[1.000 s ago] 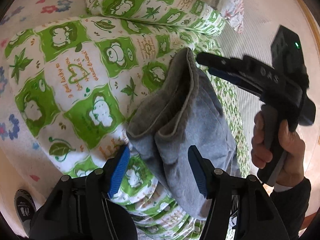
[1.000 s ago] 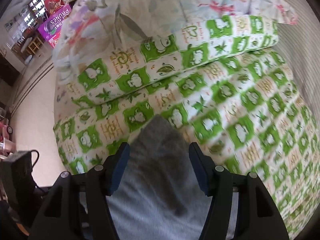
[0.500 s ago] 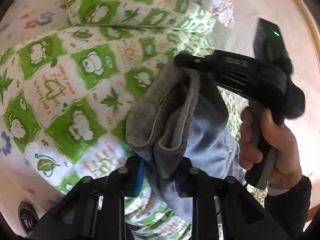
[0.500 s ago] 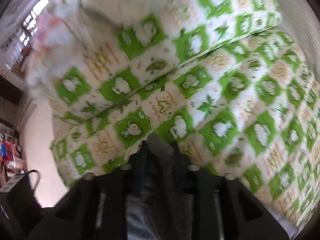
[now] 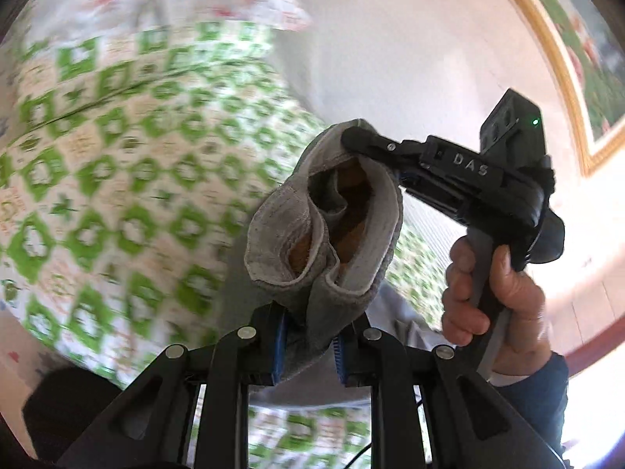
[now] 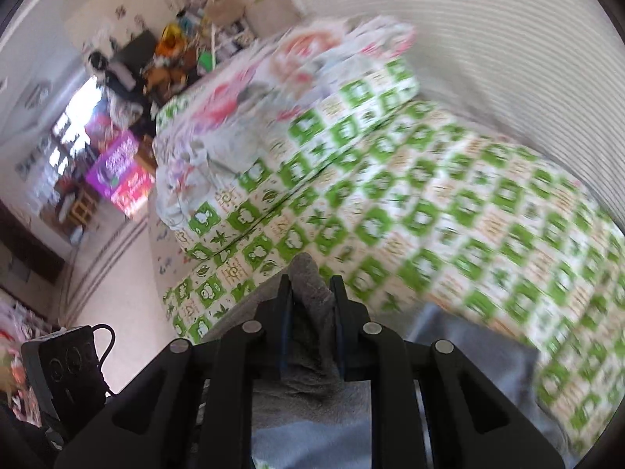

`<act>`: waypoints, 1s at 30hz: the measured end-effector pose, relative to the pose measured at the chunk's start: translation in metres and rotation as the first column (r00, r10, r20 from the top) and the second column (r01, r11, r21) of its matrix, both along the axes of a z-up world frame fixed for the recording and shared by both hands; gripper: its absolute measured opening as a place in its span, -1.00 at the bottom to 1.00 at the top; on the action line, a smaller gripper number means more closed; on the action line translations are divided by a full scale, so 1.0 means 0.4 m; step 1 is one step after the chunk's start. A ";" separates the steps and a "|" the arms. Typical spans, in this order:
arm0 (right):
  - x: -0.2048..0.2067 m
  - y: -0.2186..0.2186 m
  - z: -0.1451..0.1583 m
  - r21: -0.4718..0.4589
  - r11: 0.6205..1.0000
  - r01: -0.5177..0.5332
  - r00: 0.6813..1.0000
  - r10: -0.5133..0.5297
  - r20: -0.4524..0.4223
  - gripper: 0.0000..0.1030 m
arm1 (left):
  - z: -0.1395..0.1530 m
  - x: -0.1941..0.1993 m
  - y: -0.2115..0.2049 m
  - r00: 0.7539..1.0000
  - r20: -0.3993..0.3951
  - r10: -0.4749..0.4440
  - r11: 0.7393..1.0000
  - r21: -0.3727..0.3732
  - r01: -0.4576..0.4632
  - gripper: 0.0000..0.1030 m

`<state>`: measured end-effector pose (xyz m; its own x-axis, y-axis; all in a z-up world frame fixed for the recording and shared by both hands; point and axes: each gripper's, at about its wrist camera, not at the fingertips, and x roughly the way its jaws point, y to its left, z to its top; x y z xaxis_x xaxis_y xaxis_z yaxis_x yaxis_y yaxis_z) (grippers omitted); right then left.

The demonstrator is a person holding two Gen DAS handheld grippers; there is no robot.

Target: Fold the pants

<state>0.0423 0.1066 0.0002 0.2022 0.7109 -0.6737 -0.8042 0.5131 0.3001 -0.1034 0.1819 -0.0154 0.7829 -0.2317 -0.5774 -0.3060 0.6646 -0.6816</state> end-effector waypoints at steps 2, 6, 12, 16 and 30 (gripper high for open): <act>0.005 -0.070 0.011 0.028 0.999 0.034 0.999 -0.033 -0.007 -0.63 | 0.017 0.013 -0.053 0.999 0.009 -0.052 0.999 0.009 0.052 -0.64; 0.012 -0.225 0.016 0.101 0.989 0.104 0.994 -0.101 -0.038 -0.63 | 0.043 0.059 -0.170 0.987 0.015 -0.159 0.987 0.035 0.159 -0.64; 0.021 -0.443 0.015 0.190 0.962 0.198 0.979 -0.186 -0.081 -0.63 | 0.061 0.123 -0.325 0.956 0.018 -0.293 0.954 0.065 0.291 -0.64; 0.015 -0.592 0.012 0.265 0.936 0.233 0.971 -0.212 -0.107 -0.63 | 0.079 0.163 -0.443 0.928 0.019 -0.373 0.925 0.093 0.370 -0.64; 0.030 -0.972 -0.069 0.367 0.824 0.432 0.901 -0.375 -0.218 -0.63 | 0.081 0.276 -0.734 0.860 -0.044 -0.509 0.839 0.199 0.507 -0.64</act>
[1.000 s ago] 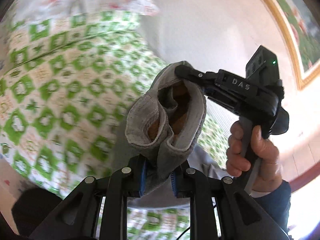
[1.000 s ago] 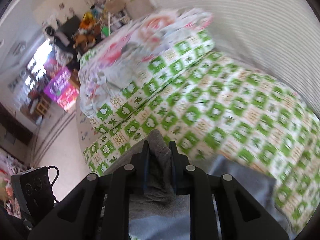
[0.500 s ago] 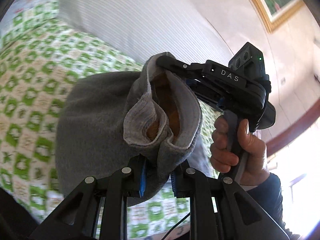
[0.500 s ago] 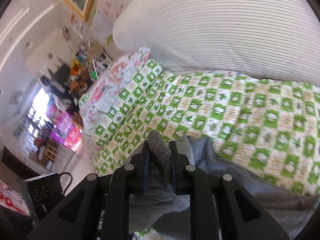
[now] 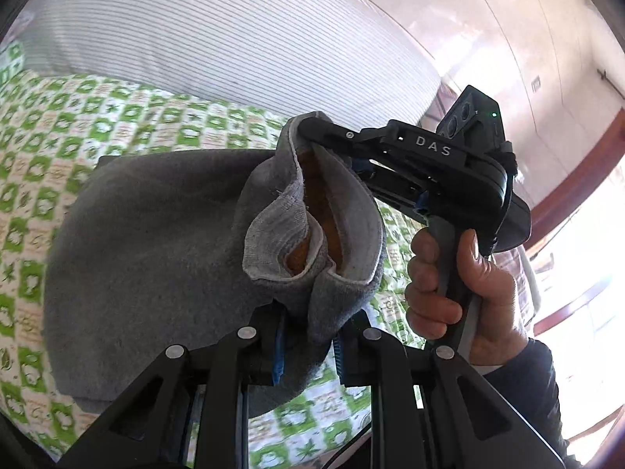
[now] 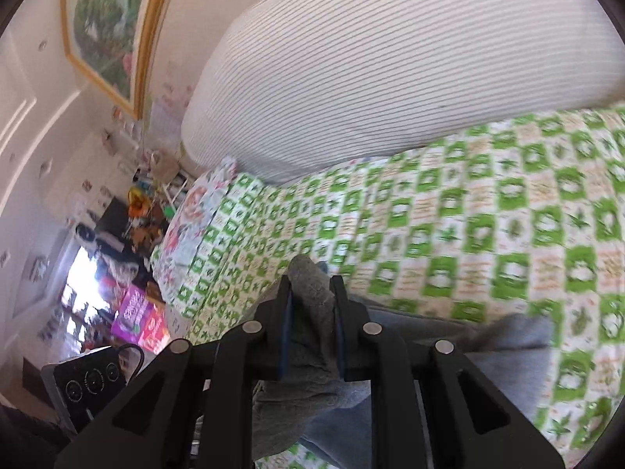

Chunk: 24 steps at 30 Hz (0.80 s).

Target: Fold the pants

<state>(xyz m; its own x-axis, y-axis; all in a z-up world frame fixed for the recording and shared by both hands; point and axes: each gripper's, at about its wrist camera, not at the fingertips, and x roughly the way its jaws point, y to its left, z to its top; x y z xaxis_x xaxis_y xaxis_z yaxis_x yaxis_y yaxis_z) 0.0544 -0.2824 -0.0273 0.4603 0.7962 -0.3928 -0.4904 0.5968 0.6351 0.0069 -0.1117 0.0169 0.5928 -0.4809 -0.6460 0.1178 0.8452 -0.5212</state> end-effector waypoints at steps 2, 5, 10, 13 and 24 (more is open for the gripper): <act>0.003 -0.038 -0.010 0.020 1.000 0.023 1.000 -0.022 -0.007 -0.63 | -0.004 0.011 -0.033 1.000 -0.002 -0.019 1.000 0.011 0.019 -0.64; 0.001 -0.093 -0.023 0.048 0.997 0.054 0.998 -0.054 -0.013 -0.63 | -0.013 0.035 -0.075 0.999 0.004 -0.046 0.998 0.038 0.046 -0.64; 0.003 -0.159 -0.041 0.060 0.994 0.096 0.995 -0.094 -0.024 -0.63 | -0.034 0.045 -0.131 0.997 0.003 -0.076 0.993 0.086 0.076 -0.64; 0.006 -0.180 -0.061 0.045 0.993 0.113 0.993 -0.112 -0.028 -0.63 | -0.061 0.061 -0.149 0.997 -0.013 -0.082 0.992 0.098 0.083 -0.63; -0.014 -0.298 -0.134 -0.064 0.939 0.338 0.929 -0.344 -0.134 0.15 | -0.096 0.039 -0.183 0.986 -0.048 -0.161 0.985 0.057 0.164 -0.06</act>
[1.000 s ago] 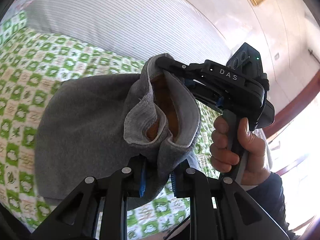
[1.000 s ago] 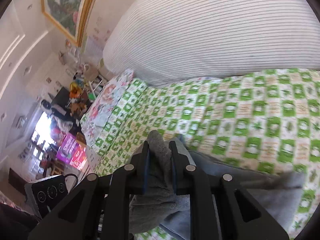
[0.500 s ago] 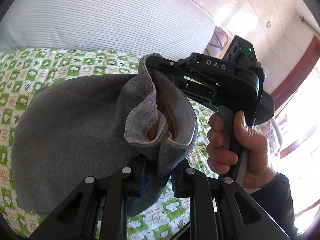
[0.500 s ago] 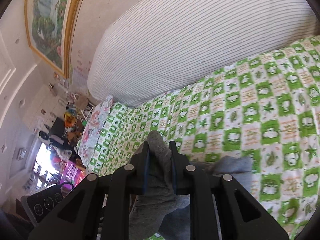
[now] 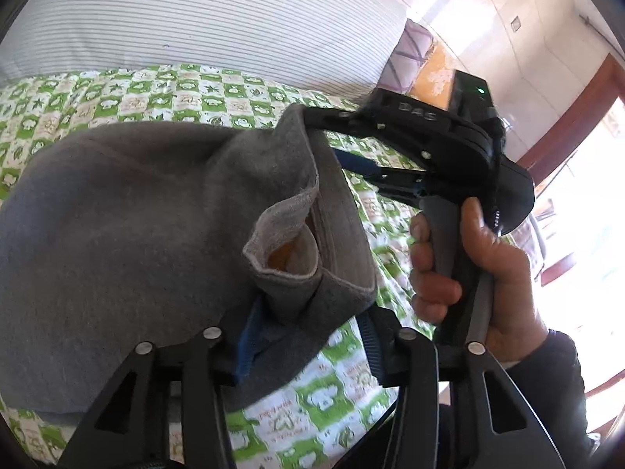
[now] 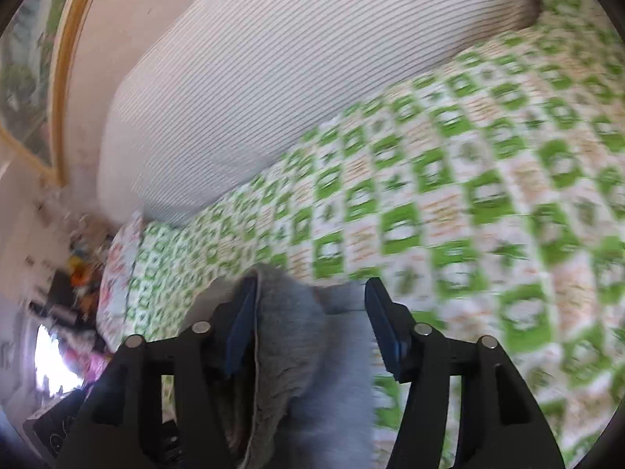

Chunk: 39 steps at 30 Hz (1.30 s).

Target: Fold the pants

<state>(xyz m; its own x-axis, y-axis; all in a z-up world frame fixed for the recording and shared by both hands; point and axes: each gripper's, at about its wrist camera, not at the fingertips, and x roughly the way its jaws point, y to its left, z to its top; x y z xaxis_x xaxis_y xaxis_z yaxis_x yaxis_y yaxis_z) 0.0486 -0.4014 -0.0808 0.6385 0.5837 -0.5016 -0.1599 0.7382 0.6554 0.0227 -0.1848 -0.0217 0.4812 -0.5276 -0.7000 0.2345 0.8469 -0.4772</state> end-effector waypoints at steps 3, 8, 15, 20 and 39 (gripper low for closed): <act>-0.046 -0.032 0.028 0.011 0.999 0.033 0.999 -0.033 0.030 0.15 | 0.012 -0.030 0.028 1.000 -0.005 -0.007 0.999 -0.036 0.007 0.03; -0.133 -0.026 0.079 -0.010 0.999 0.051 0.995 -0.050 0.092 0.15 | 0.050 -0.088 0.079 1.000 0.021 -0.011 0.998 -0.067 0.012 0.12; -0.255 0.067 0.097 -0.027 1.000 0.012 0.991 -0.009 0.134 0.15 | 0.077 -0.139 0.202 0.998 0.046 0.046 0.997 -0.068 -0.043 0.23; -0.341 0.167 0.132 -0.128 0.991 0.028 0.968 0.005 0.251 0.15 | 0.071 -0.124 0.308 0.988 0.052 0.146 0.989 -0.008 -0.145 0.23; -0.225 0.272 0.037 -0.420 0.903 0.092 0.994 -0.055 0.099 0.15 | -0.025 0.007 0.414 0.973 -0.042 0.227 0.966 0.136 -0.220 0.27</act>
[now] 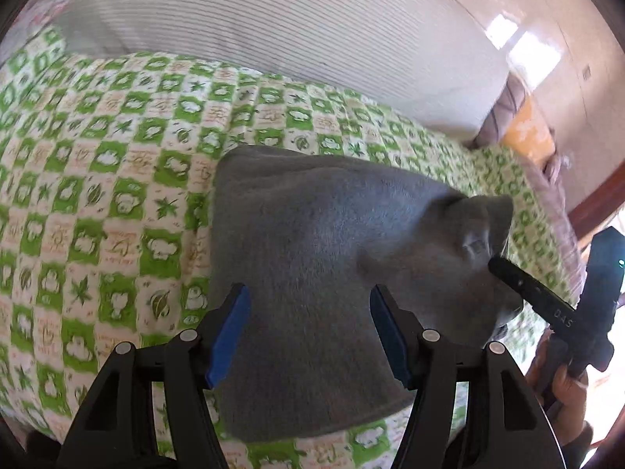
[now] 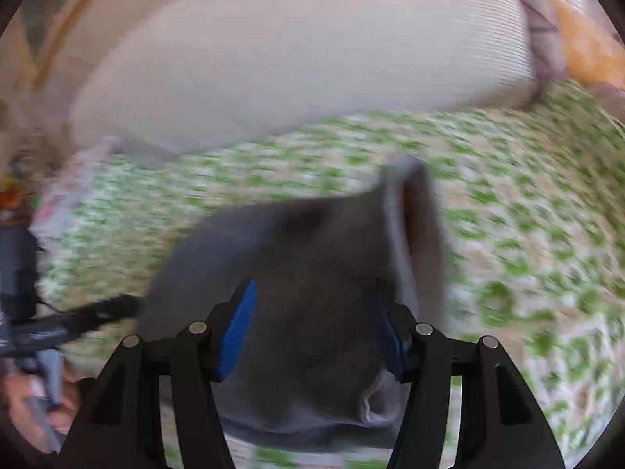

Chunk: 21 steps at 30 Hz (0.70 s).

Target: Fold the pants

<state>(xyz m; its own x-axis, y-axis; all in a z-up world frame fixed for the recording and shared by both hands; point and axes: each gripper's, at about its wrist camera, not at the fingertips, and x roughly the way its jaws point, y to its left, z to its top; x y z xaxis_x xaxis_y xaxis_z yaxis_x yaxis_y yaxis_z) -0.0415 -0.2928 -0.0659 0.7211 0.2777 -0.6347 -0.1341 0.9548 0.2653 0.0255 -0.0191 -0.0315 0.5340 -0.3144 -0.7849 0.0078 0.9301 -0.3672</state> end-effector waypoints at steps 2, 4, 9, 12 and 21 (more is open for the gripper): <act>0.011 -0.037 -0.048 -0.013 1.000 0.017 0.996 -0.018 -0.082 0.15 | -0.015 0.021 -0.013 1.000 -0.005 -0.005 1.000 0.026 0.006 0.29; 0.023 -0.069 -0.096 -0.035 0.998 0.048 0.991 -0.052 -0.122 0.20 | -0.033 0.057 -0.027 1.000 -0.017 -0.010 0.999 0.044 0.011 0.31; 0.065 -0.136 -0.155 0.112 0.991 0.075 0.982 -0.053 -0.182 0.37 | -0.068 0.143 -0.054 0.998 -0.050 -0.027 0.993 0.114 0.032 0.36; 0.077 -0.131 -0.153 0.071 0.994 0.084 0.982 -0.070 -0.178 0.48 | -0.086 0.179 -0.061 0.997 -0.067 -0.025 0.989 0.143 0.035 0.38; 0.036 -0.210 -0.116 0.279 0.954 0.112 0.990 -0.083 -0.111 0.56 | -0.039 0.108 0.008 0.999 -0.047 0.000 0.999 0.041 0.002 0.38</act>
